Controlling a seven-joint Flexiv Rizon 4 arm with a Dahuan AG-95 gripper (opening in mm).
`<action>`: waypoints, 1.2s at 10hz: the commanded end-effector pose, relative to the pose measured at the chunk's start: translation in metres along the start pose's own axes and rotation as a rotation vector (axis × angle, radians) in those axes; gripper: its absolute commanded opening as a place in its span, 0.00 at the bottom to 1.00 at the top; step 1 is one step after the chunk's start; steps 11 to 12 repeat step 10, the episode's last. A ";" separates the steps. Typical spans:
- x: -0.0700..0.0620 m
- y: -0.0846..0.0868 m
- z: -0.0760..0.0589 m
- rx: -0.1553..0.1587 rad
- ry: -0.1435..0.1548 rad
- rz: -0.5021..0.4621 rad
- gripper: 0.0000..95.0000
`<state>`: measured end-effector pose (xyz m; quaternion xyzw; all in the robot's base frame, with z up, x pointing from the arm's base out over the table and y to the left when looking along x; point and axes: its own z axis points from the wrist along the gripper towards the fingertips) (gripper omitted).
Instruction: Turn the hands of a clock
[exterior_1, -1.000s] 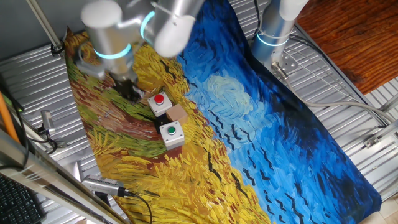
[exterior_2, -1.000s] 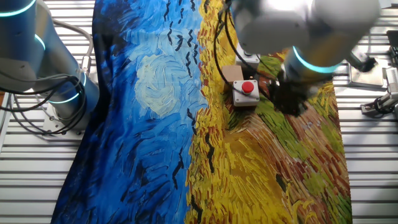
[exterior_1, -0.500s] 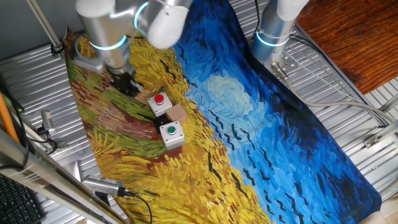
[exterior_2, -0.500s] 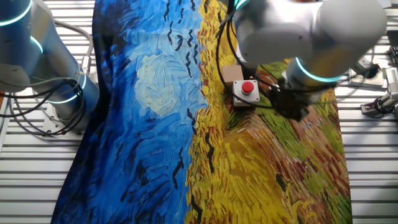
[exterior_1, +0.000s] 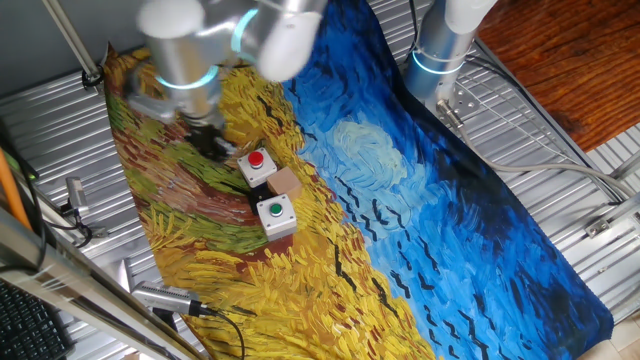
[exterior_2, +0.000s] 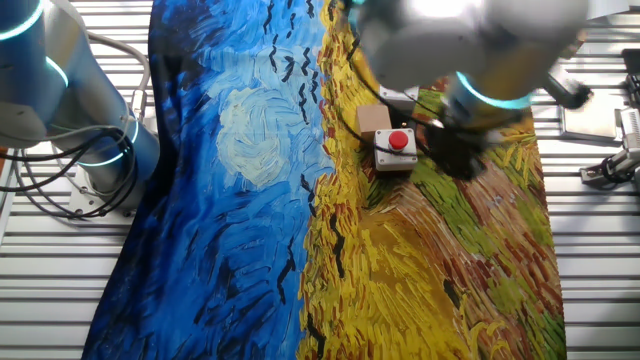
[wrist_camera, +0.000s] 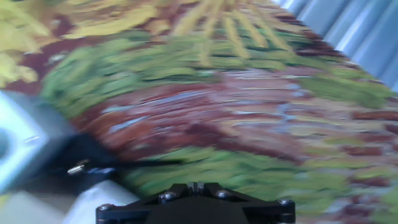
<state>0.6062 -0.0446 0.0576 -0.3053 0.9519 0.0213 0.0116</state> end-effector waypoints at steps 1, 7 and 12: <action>-0.003 -0.025 0.002 0.001 0.005 -0.111 0.00; -0.001 -0.040 0.002 0.016 0.010 -0.179 0.00; -0.001 -0.039 0.002 0.016 0.010 -0.154 0.00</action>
